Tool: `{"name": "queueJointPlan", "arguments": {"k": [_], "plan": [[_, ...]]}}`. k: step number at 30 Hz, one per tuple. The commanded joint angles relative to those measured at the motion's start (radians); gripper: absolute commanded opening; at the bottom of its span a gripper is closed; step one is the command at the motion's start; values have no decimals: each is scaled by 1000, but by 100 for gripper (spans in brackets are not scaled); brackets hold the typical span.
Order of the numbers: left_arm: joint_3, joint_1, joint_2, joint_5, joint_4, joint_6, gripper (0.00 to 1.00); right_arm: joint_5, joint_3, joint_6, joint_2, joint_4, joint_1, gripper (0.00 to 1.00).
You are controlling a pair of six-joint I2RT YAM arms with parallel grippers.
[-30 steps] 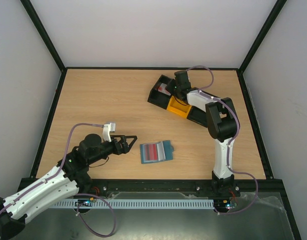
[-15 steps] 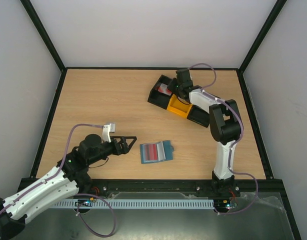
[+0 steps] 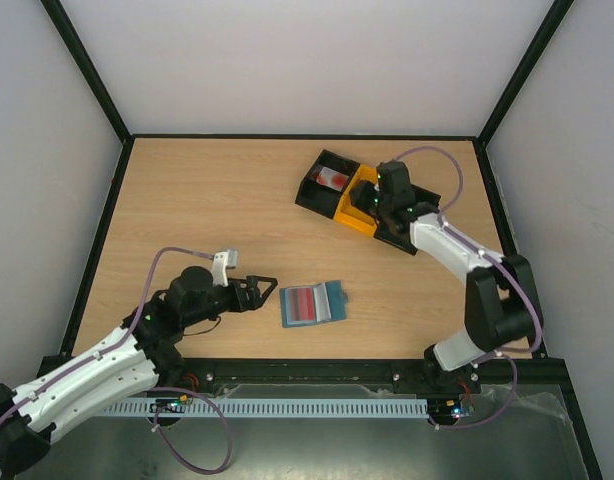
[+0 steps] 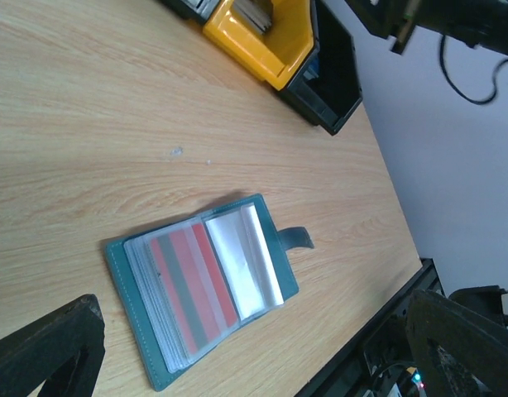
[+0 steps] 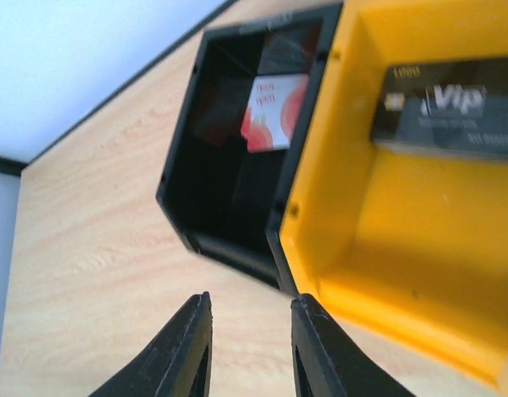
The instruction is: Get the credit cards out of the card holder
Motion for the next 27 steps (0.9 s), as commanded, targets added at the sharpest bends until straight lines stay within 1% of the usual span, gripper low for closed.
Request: {"name": "queueJointPlan", "arguments": {"k": [1,6,13,19,23,27], "plan": [[-36,3,20,34,36,-18,100,-3,-151,-30,-165,-16,37,28],[-71,4,54,61,102,-48,100,9,-304,-5,-327,-16,110,28],[-115,3,99,90,207,-88,100,24,-450,48,-461,0,231,28],[-158,3,106,146,298,-116,100,33,-578,85,-530,26,329,28],[-177,3,101,166,323,-128,100,37,-665,134,-571,57,391,28],[-217,3,95,178,387,-153,100,66,-703,181,-595,79,469,28]]}}
